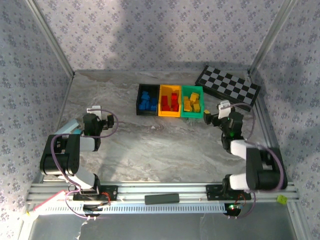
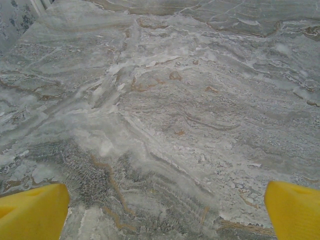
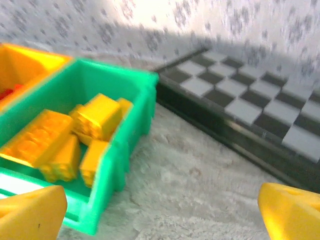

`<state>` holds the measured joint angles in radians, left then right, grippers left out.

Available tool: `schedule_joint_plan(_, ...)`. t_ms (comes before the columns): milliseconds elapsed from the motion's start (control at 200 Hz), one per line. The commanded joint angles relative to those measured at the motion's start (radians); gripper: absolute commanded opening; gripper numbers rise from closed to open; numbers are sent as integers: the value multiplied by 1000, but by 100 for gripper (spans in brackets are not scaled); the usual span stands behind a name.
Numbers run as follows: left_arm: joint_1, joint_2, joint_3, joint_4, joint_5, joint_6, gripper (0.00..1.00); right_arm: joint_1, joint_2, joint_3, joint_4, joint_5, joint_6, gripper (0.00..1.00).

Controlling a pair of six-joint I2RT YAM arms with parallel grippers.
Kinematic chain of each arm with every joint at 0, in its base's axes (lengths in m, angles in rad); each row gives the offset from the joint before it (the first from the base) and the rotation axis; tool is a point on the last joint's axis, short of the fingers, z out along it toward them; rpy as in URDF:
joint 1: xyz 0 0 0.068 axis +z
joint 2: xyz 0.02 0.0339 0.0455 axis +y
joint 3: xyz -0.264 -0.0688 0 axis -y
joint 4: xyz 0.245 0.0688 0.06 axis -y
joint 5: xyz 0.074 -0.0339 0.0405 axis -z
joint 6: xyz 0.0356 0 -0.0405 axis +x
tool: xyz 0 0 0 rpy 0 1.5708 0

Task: Sort the legos into containers by color
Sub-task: Reset both arms

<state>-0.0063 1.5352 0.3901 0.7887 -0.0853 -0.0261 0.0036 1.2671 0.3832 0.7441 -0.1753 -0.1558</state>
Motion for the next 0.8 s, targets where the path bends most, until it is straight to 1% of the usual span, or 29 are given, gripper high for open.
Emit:
schedule_joint_plan(0,7,-2,21,28,28,13,100,-3,-158,-25,-138,33,-45,100)
schedule_joint_plan(50,8,-1,20,27,27,13,100,-27,-155,-100,-25,46,-29,100)
schedule_joint_plan(95,8,-1,21,27,29,14,100,-46,-126,-132,38,91,16,100)
schedule_joint_plan(115,8,-1,21,27,28,13,100,-41,-130,-129,25,134,27,100)
schedule_joint_plan(145,8,-2,21,27,28,12,100,-41,-154,-126,-26,132,25,100)
schedule_joint_plan(175,8,-1,21,27,28,13,100,-45,-158,-140,4,102,18,100)
schedule_joint_plan(270,8,0,21,27,27,13,100,-35,-180,-182,48,122,18,100)
schedule_joint_plan(370,8,-1,21,27,28,12,100,-42,-189,-195,58,151,60,100)
schedule_joint_plan(405,8,0,21,27,28,13,100,-54,-182,-199,55,121,86,100)
schedule_joint_plan(460,9,-1,21,27,28,13,100,-55,-133,-221,90,75,96,100)
schedule_joint_plan(505,8,-1,21,27,28,13,100,-39,-80,-236,170,71,99,100)
schedule_joint_plan(560,8,-1,21,27,28,12,100,-30,-64,-205,127,57,88,100)
schedule_joint_plan(635,8,-1,22,27,28,13,100,-12,-7,-135,58,97,64,100)
schedule_joint_plan(680,8,-1,21,27,28,14,100,-16,87,-133,161,76,47,100)
schedule_joint_plan(705,8,-1,20,27,28,14,100,-14,145,-134,231,86,48,100)
schedule_joint_plan(725,8,-2,21,27,29,13,100,-12,207,-120,251,100,51,100)
schedule_joint_plan(760,9,-2,21,29,30,12,100,-10,259,-79,221,122,61,100)
schedule_joint_plan(795,9,-1,21,29,30,13,100,-20,245,-28,101,136,74,100)
